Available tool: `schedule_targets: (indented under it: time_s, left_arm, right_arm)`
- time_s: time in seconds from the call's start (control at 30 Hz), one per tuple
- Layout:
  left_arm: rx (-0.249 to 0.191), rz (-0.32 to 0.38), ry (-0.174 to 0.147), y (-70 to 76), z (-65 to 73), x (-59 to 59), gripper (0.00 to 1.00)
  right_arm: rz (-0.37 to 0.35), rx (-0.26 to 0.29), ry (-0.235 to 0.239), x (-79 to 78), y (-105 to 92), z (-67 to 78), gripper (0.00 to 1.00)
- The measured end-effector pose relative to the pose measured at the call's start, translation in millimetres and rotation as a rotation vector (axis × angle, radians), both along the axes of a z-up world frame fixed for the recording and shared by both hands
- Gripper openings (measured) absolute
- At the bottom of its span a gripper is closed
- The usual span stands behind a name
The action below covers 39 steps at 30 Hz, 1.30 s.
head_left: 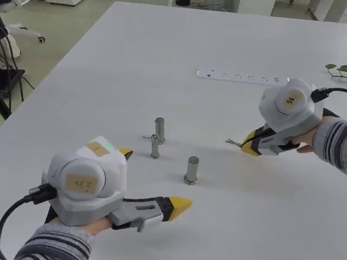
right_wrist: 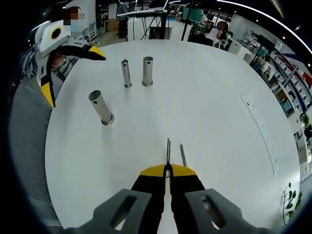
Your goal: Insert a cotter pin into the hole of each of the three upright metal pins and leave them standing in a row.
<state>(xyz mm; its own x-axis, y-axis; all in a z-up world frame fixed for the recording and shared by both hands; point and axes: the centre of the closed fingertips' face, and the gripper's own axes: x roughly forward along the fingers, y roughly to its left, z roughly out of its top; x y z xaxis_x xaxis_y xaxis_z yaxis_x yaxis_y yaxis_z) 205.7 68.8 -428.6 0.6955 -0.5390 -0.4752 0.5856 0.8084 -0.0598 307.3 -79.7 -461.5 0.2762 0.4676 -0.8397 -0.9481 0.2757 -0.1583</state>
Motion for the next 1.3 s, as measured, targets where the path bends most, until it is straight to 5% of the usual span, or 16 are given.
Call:
schedule_targets:
  time_s: [0.57,0.9,1.3]
  left_arm:
    - [-0.058,-0.062,0.012,-21.7,12.5,-10.1,0.68]
    - [-0.088,-0.094,0.029,-38.4,18.0,-16.7,0.55]
    - [-0.212,-0.103,0.087,-59.4,23.8,-24.1,0.35]
  right_arm:
    - [0.178,0.026,-0.115,-56.1,28.4,23.2,0.00]
    - [0.284,0.028,-0.176,-81.5,44.2,24.8,0.00]
    - [0.404,0.056,-0.223,-111.3,62.3,32.6,0.00]
